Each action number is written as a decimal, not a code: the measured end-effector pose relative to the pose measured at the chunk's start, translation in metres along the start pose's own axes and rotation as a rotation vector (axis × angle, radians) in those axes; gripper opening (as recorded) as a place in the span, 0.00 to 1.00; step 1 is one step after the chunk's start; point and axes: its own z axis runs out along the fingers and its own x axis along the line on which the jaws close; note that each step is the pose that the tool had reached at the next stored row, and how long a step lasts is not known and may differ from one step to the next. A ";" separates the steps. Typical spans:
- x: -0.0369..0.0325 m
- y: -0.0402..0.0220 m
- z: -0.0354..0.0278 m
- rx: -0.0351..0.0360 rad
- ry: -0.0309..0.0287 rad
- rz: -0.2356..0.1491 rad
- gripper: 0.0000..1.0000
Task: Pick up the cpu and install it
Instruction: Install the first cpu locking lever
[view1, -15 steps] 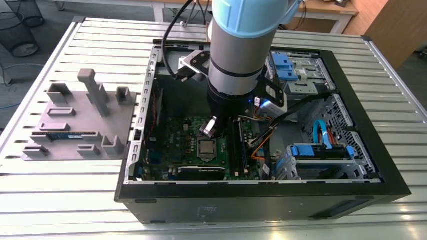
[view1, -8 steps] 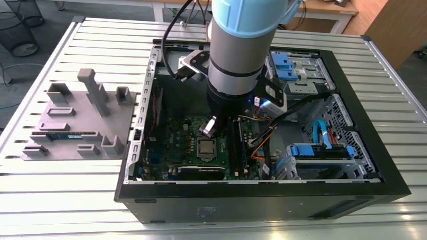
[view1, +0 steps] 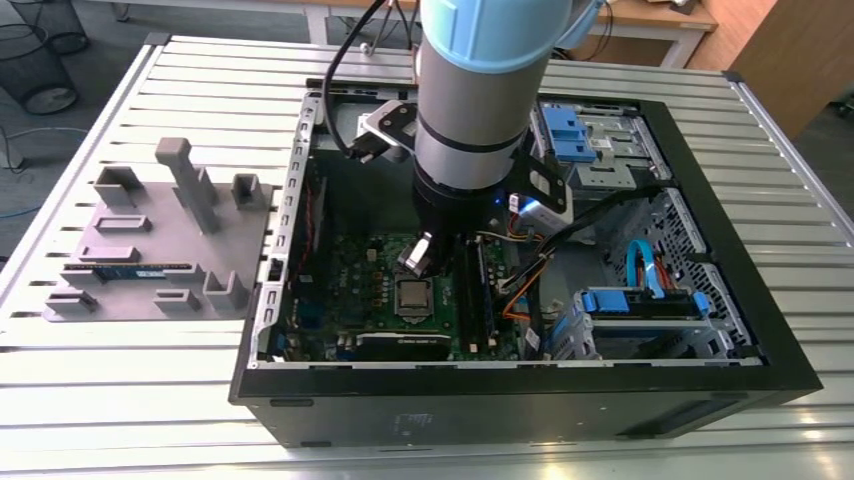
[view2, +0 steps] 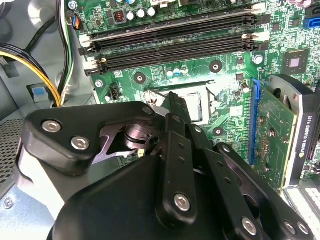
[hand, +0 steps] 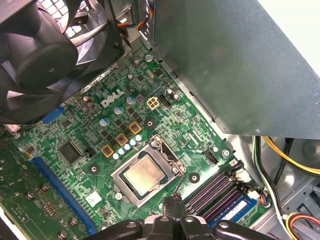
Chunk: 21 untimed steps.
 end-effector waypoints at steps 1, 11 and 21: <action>0.0000 0.0002 0.0000 0.0010 0.0007 0.000 0.11; 0.0005 0.0006 0.0021 0.0022 0.0017 0.000 0.11; 0.0023 0.0027 0.0030 0.0024 0.0011 0.000 0.11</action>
